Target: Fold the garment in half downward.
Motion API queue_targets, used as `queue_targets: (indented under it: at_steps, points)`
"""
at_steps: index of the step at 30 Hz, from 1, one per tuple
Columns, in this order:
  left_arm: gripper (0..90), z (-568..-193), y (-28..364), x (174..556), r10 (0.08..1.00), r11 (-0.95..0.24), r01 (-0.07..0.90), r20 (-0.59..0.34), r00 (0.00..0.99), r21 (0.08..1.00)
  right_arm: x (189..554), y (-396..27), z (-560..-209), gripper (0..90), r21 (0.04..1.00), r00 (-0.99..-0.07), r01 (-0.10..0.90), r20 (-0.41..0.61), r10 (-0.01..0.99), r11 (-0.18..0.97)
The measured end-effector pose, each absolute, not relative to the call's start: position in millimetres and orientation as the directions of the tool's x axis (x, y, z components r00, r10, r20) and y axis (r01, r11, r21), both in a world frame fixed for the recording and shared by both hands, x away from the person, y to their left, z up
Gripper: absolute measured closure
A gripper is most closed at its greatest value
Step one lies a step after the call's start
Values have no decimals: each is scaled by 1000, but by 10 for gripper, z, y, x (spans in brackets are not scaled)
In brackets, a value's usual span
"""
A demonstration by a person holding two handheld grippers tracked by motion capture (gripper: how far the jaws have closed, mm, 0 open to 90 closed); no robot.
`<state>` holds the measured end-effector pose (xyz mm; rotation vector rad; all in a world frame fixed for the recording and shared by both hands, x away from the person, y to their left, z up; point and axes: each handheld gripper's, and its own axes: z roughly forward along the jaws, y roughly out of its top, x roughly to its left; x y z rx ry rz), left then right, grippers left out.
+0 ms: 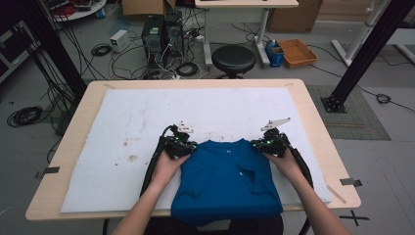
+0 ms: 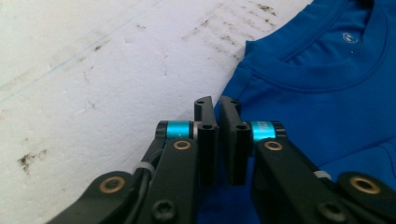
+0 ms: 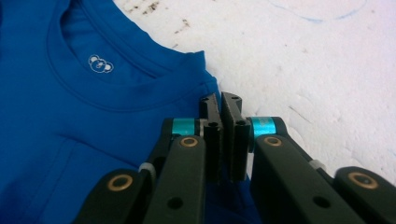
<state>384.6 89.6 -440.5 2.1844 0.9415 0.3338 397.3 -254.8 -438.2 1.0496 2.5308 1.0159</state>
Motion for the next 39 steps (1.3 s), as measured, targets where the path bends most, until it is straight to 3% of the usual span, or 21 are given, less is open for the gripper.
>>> queue_targets:
  at_steps: [14, 24, 31, 39]
  points:
    - [879, -4349, 995, 4158, 732, -394, 552, -113, 672, 735, 4270, -2574, -4250, 892, 715, -698, 543, 94, 710, 440]
    - [879, -4145, 1064, 4405, 726, -379, 510, -93, 681, 772, 4545, -2532, -4144, 893, 738, -674, 542, 95, 733, 403]
    - [878, -3972, 1087, 4134, 677, -391, 428, -60, 733, 815, 4318, -2603, -3970, 893, 781, -700, 489, 86, 709, 388]
    - [877, -3904, 1133, 3599, 621, -424, 353, -15, 783, 834, 3709, -2626, -3866, 893, 817, -756, 388, 17, 654, 427]
